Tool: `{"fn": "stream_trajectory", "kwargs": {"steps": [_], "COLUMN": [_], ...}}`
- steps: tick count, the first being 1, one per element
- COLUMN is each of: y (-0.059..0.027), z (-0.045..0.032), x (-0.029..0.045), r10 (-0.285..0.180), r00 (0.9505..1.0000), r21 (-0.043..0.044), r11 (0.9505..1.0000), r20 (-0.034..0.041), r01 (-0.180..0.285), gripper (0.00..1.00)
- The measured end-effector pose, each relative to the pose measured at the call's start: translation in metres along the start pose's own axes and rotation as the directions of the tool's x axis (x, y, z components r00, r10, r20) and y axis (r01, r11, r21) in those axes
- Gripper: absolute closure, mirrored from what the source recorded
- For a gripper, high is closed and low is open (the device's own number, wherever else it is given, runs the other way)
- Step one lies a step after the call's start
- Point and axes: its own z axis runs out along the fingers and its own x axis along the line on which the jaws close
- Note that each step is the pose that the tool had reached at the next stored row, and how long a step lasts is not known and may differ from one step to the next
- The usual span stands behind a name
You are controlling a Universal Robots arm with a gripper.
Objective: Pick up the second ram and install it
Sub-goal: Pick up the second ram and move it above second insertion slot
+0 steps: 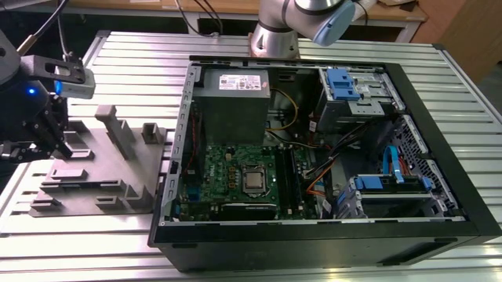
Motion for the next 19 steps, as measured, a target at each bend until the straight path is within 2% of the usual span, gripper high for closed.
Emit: {"fn": "stream_trajectory", "kwargs": {"steps": [8, 11, 19], "y": [-0.0003, 0.0004, 0.0012], "z": [0.0108, 0.0131, 0.0226], "x": [0.0008, 0.0015, 0.0045], "r10": [-0.023, -0.029, -0.051], "r00": [0.9997, 0.9996, 0.9987], "r21": [-0.0052, -0.0066, -0.0075], "r11": [0.9997, 0.9995, 0.9987], "r20": [-0.0019, -0.0054, -0.0066], "r01": [0.023, 0.029, 0.051], "gripper": [0.93, 0.93, 0.93]}}
